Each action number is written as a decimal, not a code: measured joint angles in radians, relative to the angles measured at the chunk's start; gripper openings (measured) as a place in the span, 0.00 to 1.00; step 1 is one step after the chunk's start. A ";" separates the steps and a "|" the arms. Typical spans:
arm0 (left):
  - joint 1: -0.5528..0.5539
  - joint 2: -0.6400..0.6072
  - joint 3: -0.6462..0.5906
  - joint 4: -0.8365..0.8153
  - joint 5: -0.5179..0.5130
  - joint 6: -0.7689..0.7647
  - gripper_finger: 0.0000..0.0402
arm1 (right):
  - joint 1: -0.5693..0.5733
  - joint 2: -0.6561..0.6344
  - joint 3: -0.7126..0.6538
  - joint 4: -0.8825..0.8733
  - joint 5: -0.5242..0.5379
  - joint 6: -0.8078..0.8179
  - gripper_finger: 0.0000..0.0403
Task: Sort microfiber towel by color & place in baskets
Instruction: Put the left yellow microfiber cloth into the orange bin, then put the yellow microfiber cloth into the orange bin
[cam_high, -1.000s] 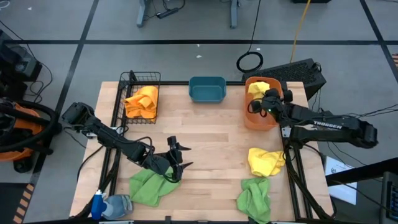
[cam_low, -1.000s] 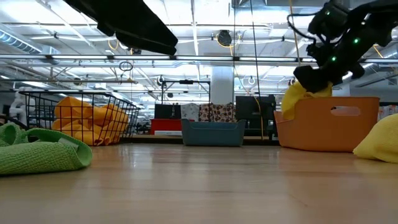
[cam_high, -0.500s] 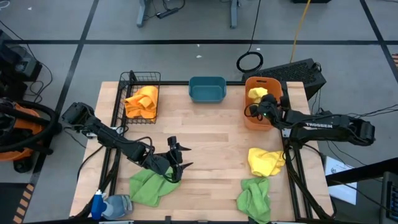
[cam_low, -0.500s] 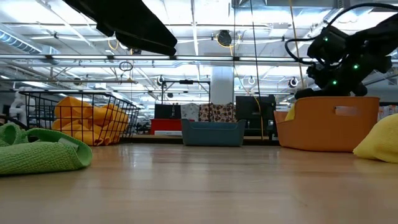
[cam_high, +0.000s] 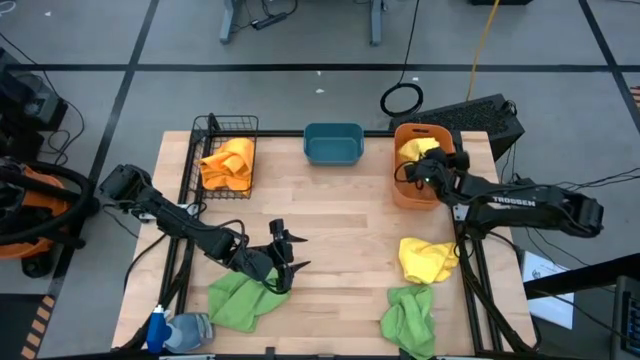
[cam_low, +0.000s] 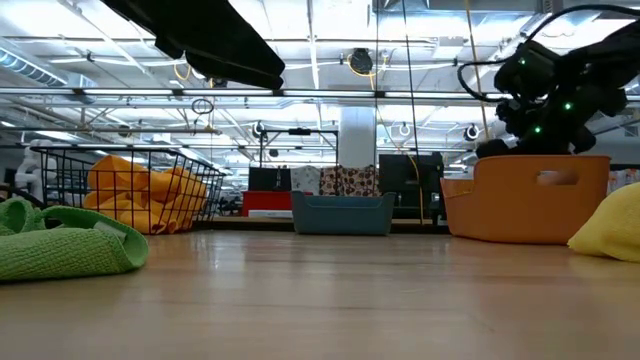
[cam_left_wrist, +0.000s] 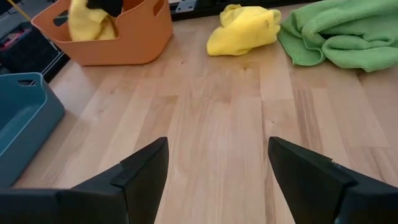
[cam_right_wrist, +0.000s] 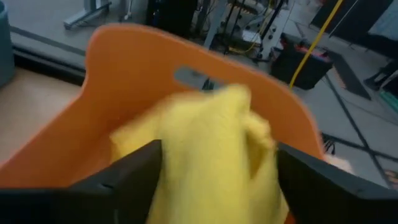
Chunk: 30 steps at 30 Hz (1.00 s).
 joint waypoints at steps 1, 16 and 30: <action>0.000 0.000 0.000 0.000 0.000 0.000 0.70 | 0.000 -0.007 0.011 -0.010 0.005 -0.015 0.75; -0.002 0.000 0.000 -0.002 0.003 -0.027 0.70 | 0.084 -0.140 0.286 -0.393 -0.524 0.068 0.85; -0.013 0.001 0.000 -0.002 0.055 -0.053 0.70 | 0.727 -0.218 0.253 -0.494 -0.751 0.408 0.85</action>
